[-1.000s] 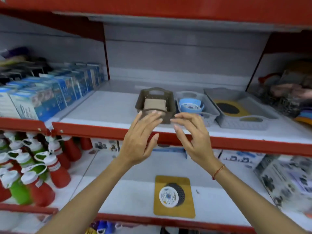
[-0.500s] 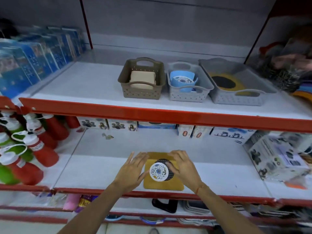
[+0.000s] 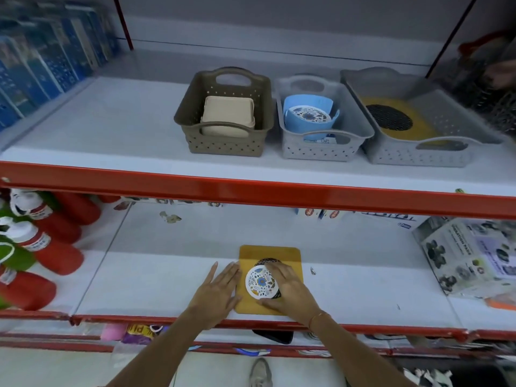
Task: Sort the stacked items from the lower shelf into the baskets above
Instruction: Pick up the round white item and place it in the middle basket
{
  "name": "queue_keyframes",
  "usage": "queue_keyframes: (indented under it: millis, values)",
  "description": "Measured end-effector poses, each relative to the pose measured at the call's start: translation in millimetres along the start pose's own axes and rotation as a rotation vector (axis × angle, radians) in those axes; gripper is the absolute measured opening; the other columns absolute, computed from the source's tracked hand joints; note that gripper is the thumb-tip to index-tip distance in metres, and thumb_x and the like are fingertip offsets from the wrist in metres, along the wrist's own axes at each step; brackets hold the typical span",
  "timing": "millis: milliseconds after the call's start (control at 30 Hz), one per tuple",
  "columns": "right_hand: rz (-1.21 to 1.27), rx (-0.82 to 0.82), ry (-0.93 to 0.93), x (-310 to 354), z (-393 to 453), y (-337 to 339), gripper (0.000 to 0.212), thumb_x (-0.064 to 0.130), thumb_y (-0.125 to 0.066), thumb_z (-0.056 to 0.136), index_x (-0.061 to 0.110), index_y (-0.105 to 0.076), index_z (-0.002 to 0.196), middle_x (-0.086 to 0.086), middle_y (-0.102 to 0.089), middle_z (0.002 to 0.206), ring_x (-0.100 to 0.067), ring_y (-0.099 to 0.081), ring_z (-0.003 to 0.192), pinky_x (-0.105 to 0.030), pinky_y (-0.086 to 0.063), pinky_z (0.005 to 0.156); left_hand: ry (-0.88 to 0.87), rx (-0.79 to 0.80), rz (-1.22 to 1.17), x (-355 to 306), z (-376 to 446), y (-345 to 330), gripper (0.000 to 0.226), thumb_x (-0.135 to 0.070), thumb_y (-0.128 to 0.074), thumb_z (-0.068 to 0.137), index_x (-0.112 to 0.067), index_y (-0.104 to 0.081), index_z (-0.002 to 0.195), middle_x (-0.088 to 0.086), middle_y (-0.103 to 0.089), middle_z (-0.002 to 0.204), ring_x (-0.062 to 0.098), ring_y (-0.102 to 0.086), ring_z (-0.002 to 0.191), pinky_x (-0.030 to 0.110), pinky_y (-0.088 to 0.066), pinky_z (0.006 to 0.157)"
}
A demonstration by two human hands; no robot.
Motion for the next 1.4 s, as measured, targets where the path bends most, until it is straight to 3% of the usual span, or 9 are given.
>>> queue_keyframes:
  millis: [133,333,500,600,667,800,933,1067,1400]
  values:
    - [-0.013,-0.013,0.025,4.0,4.0,0.4,0.082,0.054,-0.063,0.079,0.017,-0.032,0.145,-0.001,-0.038,0.147,-0.017,-0.03,0.137,-0.03,-0.027,0.117,0.006,0.016,0.02,0.8,0.0,0.2,0.071,-0.048,-0.009,0.1,-0.009,-0.061,0.127,0.006,-0.061,0.133,0.017,-0.054,0.126,0.041,-0.006,0.112]
    - [0.08,-0.096,-0.049,15.6,-1.5,7.8,0.088,0.059,-0.061,0.077,0.018,-0.027,0.147,0.001,-0.04,0.143,-0.013,-0.031,0.133,-0.018,-0.029,0.108,0.014,0.009,-0.015,-3.2,-6.8,12.4,0.068,-0.047,-0.01,0.1,-0.013,-0.063,0.125,0.001,-0.064,0.129,0.014,-0.055,0.124,0.039,-0.006,0.112]
    - [0.104,-0.209,-0.045,31.3,-15.4,28.1,0.092,0.062,-0.063,0.072,0.019,-0.03,0.146,0.002,-0.049,0.131,-0.014,-0.041,0.124,-0.026,-0.041,0.103,0.034,-0.095,-0.052,-7.3,-20.5,35.6,0.065,-0.045,-0.011,0.101,-0.014,-0.064,0.124,-0.001,-0.066,0.125,0.012,-0.057,0.122,0.034,-0.006,0.113]
    - [0.171,-0.286,-0.046,43.2,-26.3,45.2,0.086,0.059,-0.068,0.069,0.024,-0.036,0.141,0.008,-0.052,0.129,-0.005,-0.041,0.118,-0.006,-0.035,0.094,0.048,-0.218,-0.056,-7.7,-30.0,53.8,0.063,-0.044,-0.012,0.101,-0.014,-0.062,0.126,0.0,-0.066,0.126,0.012,-0.057,0.122,0.032,-0.007,0.114]
    - [0.215,-0.337,-0.038,54.6,-36.0,58.6,0.086,0.058,-0.07,0.067,0.027,-0.037,0.14,0.01,-0.052,0.13,-0.003,-0.041,0.119,0.0,-0.03,0.091,0.038,-0.319,-0.052,-9.8,-38.9,72.0,0.06,-0.043,-0.015,0.102,-0.013,-0.06,0.126,0.0,-0.065,0.126,0.013,-0.057,0.122,0.033,-0.013,0.114]
    - [0.274,-0.422,0.0,78.1,-53.9,85.6,0.089,0.052,-0.077,0.065,0.031,-0.036,0.141,0.013,-0.053,0.123,-0.007,-0.047,0.118,-0.02,-0.041,0.098,-0.022,-0.477,-0.073,-14.6,-52.7,110.7,0.055,-0.042,-0.019,0.102,-0.013,-0.059,0.126,0.0,-0.065,0.126,0.013,-0.056,0.122,0.035,-0.018,0.114]
    - [0.316,-0.495,0.072,106.8,-71.5,118.8,0.087,0.048,-0.082,0.063,0.034,-0.039,0.137,0.015,-0.052,0.122,-0.001,-0.05,0.117,-0.027,-0.045,0.104,-0.067,-0.617,-0.126,-21.0,-64.2,151.6,0.053,-0.041,-0.022,0.101,-0.013,-0.055,0.131,0.001,-0.061,0.131,0.013,-0.051,0.126,0.029,-0.012,0.118]
    - [0.315,-0.571,0.172,132.2,-84.6,158.8,0.089,0.05,-0.081,0.061,0.038,-0.038,0.138,0.018,-0.052,0.126,-0.001,-0.051,0.12,-0.029,-0.045,0.104,-0.117,-0.76,-0.173,-27.5,-65.0,199.8,0.045,-0.034,-0.033,0.1,-0.011,-0.055,0.131,0.002,-0.059,0.132,0.012,-0.048,0.129,0.031,-0.017,0.119]
    - [0.232,-0.793,0.317,158.3,-79.9,270.7,0.086,0.049,-0.083,0.062,0.033,-0.042,0.135,0.015,-0.056,0.126,-0.004,-0.054,0.118,-0.031,-0.049,0.1,-0.271,-1.039,-0.114,-34.5,-43.6,319.2,0.037,-0.023,-0.04,0.098,-0.005,-0.061,0.123,0.004,-0.064,0.125,0.016,-0.056,0.121,0.039,-0.032,0.114]
Point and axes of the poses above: each hand's wrist, its own z-axis towards the middle knuckle, its own y-axis out of the back of the hand, x = y × z, the point moved 3 cm from there along z, towards the middle knuckle
